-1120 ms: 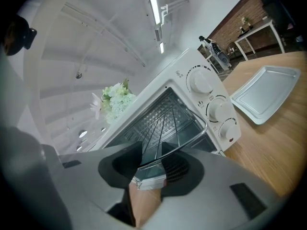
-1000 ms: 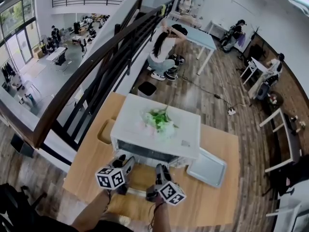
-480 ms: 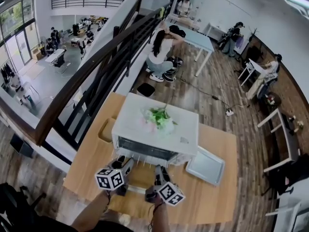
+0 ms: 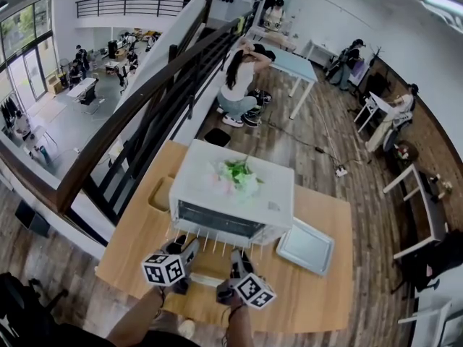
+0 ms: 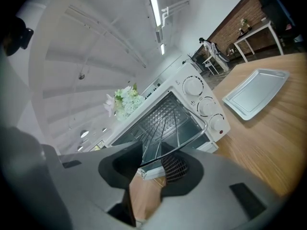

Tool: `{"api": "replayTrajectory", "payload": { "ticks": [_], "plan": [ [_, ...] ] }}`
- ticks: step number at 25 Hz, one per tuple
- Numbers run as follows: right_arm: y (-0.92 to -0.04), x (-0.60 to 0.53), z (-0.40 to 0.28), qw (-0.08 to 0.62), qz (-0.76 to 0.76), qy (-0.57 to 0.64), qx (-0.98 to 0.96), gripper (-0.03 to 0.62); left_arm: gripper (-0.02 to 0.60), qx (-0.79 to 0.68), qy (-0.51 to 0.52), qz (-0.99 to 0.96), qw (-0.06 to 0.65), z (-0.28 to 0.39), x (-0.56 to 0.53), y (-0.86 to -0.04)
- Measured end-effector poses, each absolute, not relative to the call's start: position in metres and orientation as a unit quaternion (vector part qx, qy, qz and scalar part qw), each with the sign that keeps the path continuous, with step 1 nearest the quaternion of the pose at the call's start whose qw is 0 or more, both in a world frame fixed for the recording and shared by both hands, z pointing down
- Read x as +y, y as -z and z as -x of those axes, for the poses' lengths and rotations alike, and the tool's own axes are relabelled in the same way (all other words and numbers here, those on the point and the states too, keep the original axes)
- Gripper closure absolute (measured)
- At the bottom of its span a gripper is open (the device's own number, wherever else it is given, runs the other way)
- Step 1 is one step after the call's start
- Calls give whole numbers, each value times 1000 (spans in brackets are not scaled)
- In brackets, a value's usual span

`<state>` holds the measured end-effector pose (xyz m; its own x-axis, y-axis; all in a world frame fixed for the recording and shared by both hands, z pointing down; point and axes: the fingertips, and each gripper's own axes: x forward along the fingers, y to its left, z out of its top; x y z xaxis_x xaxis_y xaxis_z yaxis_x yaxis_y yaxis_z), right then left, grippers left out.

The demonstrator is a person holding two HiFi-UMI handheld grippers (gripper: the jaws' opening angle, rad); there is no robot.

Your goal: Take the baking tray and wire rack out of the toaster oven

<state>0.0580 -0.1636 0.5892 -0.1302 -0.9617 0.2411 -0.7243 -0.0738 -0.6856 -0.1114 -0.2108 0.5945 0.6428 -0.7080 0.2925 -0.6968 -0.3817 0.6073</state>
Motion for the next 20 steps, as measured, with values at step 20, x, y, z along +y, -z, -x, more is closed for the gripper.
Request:
{"api": "replayTrajectory", "payload": {
  "ticks": [20],
  "plan": [
    [-586, -113, -44, 178, 629, 370, 661, 480, 396, -425, 11, -833, 353, 126, -161, -583]
  ]
}}
